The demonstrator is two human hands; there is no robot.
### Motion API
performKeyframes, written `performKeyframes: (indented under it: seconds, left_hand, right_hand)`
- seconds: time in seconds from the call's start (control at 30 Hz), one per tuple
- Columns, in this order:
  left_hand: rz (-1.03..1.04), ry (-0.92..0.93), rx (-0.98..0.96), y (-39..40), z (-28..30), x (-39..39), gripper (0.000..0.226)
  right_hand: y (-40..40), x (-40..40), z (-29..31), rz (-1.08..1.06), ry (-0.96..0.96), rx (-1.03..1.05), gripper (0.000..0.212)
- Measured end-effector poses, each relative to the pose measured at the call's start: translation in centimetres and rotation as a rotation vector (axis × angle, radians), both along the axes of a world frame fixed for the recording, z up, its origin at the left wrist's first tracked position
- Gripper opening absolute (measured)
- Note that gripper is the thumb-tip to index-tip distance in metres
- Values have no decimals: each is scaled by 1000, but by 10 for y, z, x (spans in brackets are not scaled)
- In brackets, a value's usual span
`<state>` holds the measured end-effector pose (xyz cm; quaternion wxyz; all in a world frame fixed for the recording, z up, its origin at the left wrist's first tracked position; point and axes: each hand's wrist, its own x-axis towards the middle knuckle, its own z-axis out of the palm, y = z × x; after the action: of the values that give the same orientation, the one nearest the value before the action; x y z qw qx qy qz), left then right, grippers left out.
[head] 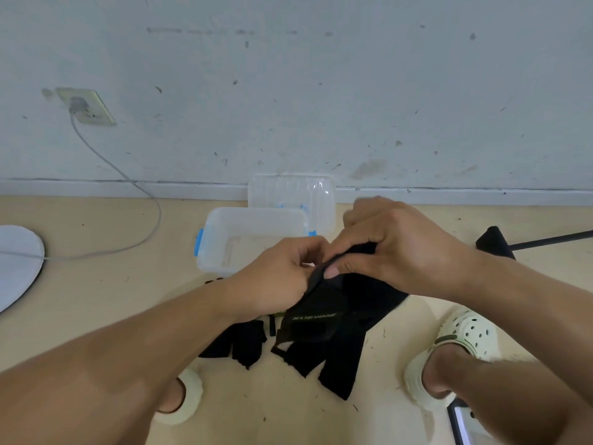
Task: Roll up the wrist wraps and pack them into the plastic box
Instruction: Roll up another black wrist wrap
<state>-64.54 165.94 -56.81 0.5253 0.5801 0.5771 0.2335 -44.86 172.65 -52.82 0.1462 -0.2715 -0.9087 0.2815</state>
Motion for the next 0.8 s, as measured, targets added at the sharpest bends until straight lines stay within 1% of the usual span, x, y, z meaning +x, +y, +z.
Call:
performKeyframes:
  seconds: [0.07, 0.17, 0.2, 0.27, 0.33, 0.43, 0.5, 0.57, 0.67, 0.8]
  left_hand:
    - [149, -14, 13, 1, -2, 0, 11]
    - [344, -68, -37, 3, -5, -4, 15]
    - [399, -97, -59, 5, -8, -8, 19]
    - [498, -147, -95, 7, -13, -13, 27]
    - [574, -155, -101, 10, -16, -17, 36]
    - [555, -153, -56, 10, -16, -15, 43]
    - [494, -172, -18, 9, -12, -11, 47]
    - [430, -204, 16, 7, -5, -5, 49]
    - [374, -250, 25, 4, 3, 1, 47]
    - [362, -212, 12, 5, -2, 2, 45]
  right_hand:
    - [2, 0, -3, -44, 4, 64, 18]
    - [0, 2, 1, -80, 40, 29, 11]
    - [-2, 2, 5, -91, 45, -25, 8]
    - [-5, 4, 11, -131, 57, -219, 10]
    - [-6, 4, 13, -187, 115, -407, 10]
    - [-4, 1, 11, -403, 178, -577, 13]
    - [-2, -1, 9, -577, 167, -662, 18]
    - [1, -1, 6, -684, 146, -729, 26]
    - [7, 0, 2, -740, 67, -715, 36]
    - [12, 0, -2, -749, 19, -658, 33]
